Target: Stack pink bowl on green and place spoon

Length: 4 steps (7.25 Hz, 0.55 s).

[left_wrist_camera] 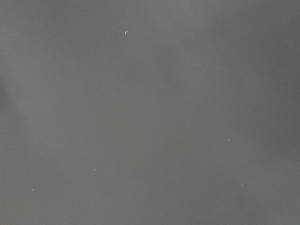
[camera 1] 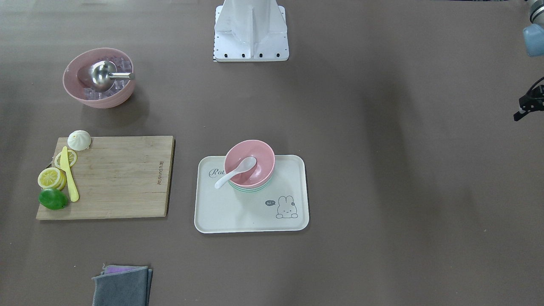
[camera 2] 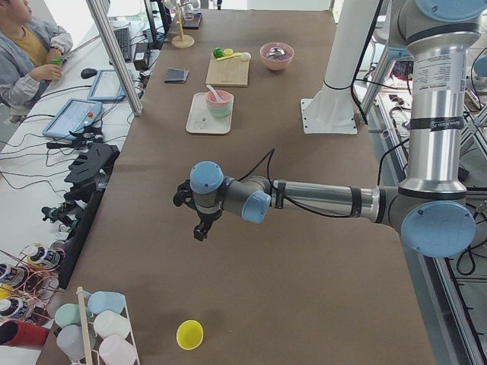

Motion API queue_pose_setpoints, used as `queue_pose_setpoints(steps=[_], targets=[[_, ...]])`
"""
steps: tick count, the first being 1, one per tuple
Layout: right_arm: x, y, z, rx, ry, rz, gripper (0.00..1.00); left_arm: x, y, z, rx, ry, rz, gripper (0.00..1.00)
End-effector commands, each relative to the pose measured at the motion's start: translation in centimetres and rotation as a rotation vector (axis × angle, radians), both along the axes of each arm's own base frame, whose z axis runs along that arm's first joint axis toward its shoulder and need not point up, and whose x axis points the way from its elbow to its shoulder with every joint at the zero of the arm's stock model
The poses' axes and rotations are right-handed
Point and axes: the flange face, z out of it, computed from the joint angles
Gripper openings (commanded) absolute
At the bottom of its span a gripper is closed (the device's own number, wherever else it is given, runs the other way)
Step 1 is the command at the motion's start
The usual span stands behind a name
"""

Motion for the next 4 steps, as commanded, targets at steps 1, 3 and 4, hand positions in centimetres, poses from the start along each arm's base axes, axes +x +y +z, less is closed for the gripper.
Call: queue_pose_setpoints(steps=[1, 3, 4], targets=[[0.12, 0.59, 0.66, -0.006, 0.006, 0.001, 1.00, 0.00, -0.04, -0.62, 0.000, 0.002, -0.019, 0.98], [0.10, 0.88, 0.88, -0.009, 0.002, 0.000, 1.00, -0.06, -0.88, -1.07, -0.108, -0.019, -0.147, 0.98], [0.00, 1.18, 1.36, -0.019, -0.001, -0.001, 1.00, -0.07, -0.82, -0.94, -0.118, -0.018, -0.154, 0.98]])
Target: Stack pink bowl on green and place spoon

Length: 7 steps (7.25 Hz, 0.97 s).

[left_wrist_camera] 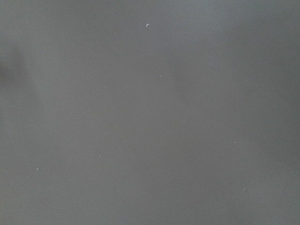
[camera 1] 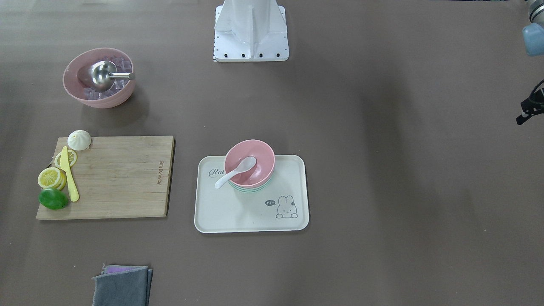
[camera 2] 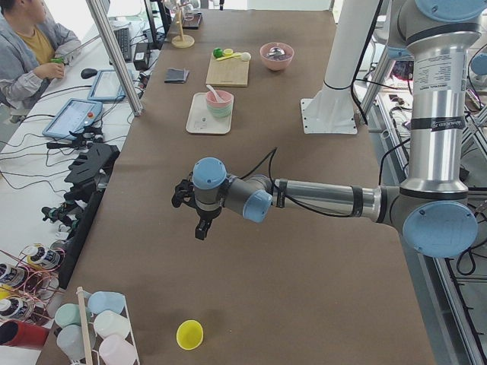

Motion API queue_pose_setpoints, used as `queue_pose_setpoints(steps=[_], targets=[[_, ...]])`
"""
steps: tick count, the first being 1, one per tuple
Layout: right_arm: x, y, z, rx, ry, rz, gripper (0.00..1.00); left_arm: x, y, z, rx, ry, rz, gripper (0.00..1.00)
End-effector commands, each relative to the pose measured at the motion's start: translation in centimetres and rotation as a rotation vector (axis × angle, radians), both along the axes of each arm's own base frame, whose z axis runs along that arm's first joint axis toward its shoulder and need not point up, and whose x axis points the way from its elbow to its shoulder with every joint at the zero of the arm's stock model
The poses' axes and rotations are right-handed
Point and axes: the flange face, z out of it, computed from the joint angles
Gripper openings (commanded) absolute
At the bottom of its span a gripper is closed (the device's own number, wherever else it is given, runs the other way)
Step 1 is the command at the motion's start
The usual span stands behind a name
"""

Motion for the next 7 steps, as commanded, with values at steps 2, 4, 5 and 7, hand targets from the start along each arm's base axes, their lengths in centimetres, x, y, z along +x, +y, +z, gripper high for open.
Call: queue_pose_setpoints(steps=[2, 4, 5, 7], targets=[[0.0, 1.0, 0.7, -0.012, -0.003, -0.001, 1.00, 0.3, 0.6, 0.5, -0.058, 0.043, -0.009, 0.98], [0.0, 0.9, 0.8, -0.011, 0.003, 0.001, 1.00, 0.2, 0.7, 0.1, -0.046, 0.049, -0.006, 0.98], [0.0, 1.0, 0.7, -0.011, -0.001, 0.000, 1.00, 0.3, 0.6, -0.5, -0.035, 0.049, -0.005, 0.98], [0.0, 1.0, 0.6, -0.011, -0.006, -0.001, 1.00, 0.4, 0.5, -0.8, -0.023, 0.039, -0.006, 0.98]])
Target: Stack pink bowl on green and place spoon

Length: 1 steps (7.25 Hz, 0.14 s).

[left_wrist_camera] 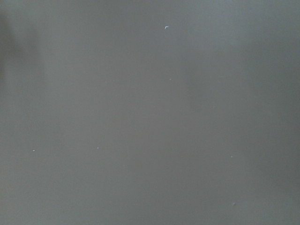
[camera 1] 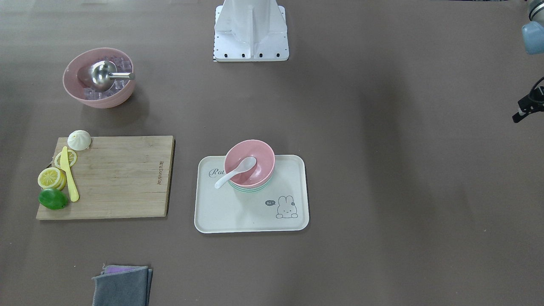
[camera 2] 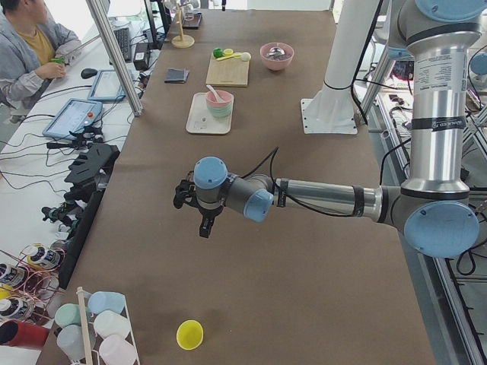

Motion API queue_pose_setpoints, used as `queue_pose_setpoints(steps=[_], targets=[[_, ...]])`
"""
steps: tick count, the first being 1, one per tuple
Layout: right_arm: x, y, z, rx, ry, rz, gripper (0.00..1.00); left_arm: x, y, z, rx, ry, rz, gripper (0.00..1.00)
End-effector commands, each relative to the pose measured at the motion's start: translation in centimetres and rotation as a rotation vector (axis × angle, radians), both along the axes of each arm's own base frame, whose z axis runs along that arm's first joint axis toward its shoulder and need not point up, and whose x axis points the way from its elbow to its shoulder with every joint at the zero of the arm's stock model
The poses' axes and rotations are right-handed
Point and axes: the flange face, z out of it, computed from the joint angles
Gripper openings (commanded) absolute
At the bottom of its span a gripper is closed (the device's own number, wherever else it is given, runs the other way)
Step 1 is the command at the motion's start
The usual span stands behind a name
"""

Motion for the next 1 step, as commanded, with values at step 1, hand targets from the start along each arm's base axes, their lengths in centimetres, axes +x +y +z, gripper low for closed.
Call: queue_pose_setpoints(steps=[1], targets=[[-0.05, -0.15, -0.24, 0.002, -0.004, -0.001, 1.00, 0.20, 0.06, -1.00, 0.019, 0.006, 0.009, 0.98]])
